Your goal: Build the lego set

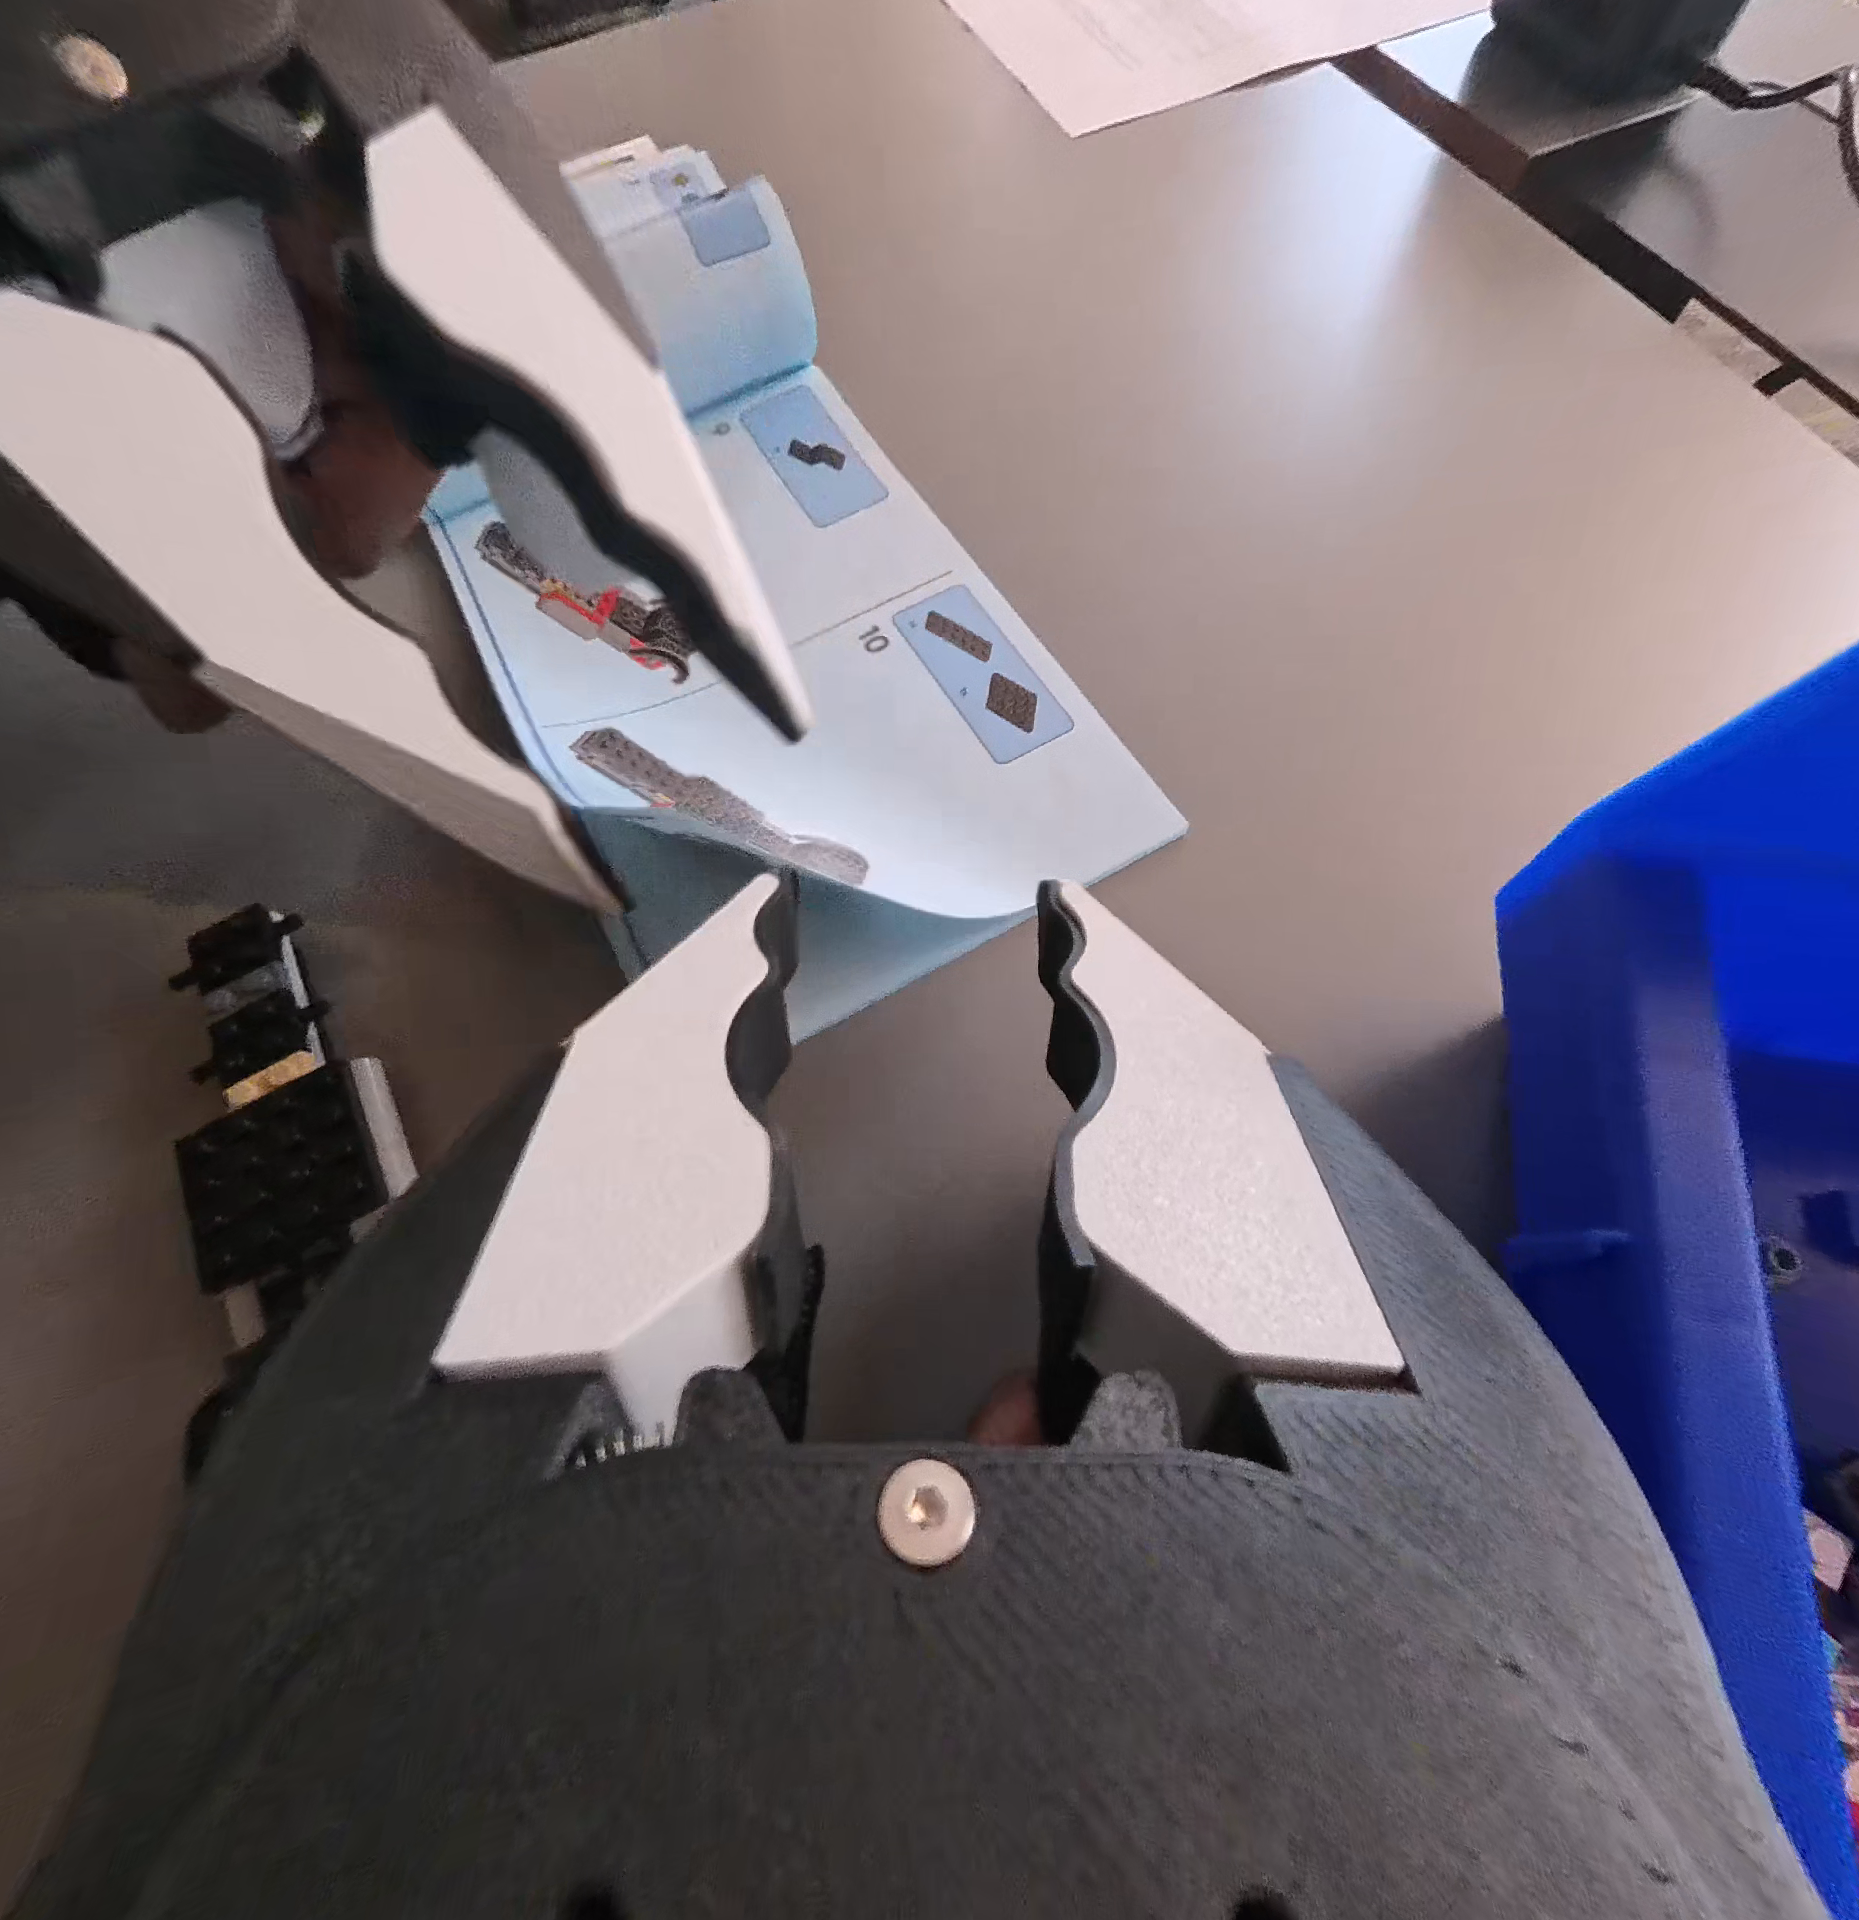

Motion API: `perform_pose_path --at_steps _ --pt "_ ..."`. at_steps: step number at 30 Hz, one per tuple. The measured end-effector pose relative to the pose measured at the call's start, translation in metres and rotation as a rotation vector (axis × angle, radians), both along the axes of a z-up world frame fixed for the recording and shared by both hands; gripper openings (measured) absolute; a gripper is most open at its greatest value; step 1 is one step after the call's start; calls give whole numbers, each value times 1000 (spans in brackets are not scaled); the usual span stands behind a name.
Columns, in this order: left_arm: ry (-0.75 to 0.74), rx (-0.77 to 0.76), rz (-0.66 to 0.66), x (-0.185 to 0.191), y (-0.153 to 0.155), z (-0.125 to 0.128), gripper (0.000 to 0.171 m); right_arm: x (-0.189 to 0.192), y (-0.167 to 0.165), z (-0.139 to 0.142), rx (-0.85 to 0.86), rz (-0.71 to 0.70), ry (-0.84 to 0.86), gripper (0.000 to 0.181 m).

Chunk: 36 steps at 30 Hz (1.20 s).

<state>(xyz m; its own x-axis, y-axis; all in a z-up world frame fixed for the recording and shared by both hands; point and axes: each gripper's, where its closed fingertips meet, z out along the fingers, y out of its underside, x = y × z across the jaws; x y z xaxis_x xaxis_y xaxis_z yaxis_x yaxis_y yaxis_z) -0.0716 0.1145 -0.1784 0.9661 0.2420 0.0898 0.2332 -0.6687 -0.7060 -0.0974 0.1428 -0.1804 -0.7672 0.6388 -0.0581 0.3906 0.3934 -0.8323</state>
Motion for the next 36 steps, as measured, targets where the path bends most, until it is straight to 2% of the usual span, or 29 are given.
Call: perform_pose_path --at_steps 4,5,9,12,16,19,23,27,30,36 --pt "-28 49 42 2 0 2 6 -2 2 3 -22 -19 3 49" --pt "-28 68 67 1 -1 5 1 -2 3 4 -28 -22 5 50" --pt "-54 205 216 -13 -18 28 0 -2 4 8 -50 -30 19 49" --pt "-76 357 351 -27 -49 49 0 -1 5 10 -58 -30 25 49" --pt "-119 567 559 -46 -114 70 0 0 6 10 -56 -33 26 49" --pt "-104 642 732 -56 -175 71 0 1 6 9 -48 -33 28 49" --pt "-93 652 895 -59 -245 58 1 1 6 7 -36 -31 21 48" --pt "-86 596 958 -56 -286 41 5 1 6 4 -27 -29 9 48" --pt "-97 546 979 -54 -302 29 8 1 6 2 -22 -32 -8 48" --pt "-101 460 974 -53 -308 12 16 -1 6 -2 8 -43 -14 48"
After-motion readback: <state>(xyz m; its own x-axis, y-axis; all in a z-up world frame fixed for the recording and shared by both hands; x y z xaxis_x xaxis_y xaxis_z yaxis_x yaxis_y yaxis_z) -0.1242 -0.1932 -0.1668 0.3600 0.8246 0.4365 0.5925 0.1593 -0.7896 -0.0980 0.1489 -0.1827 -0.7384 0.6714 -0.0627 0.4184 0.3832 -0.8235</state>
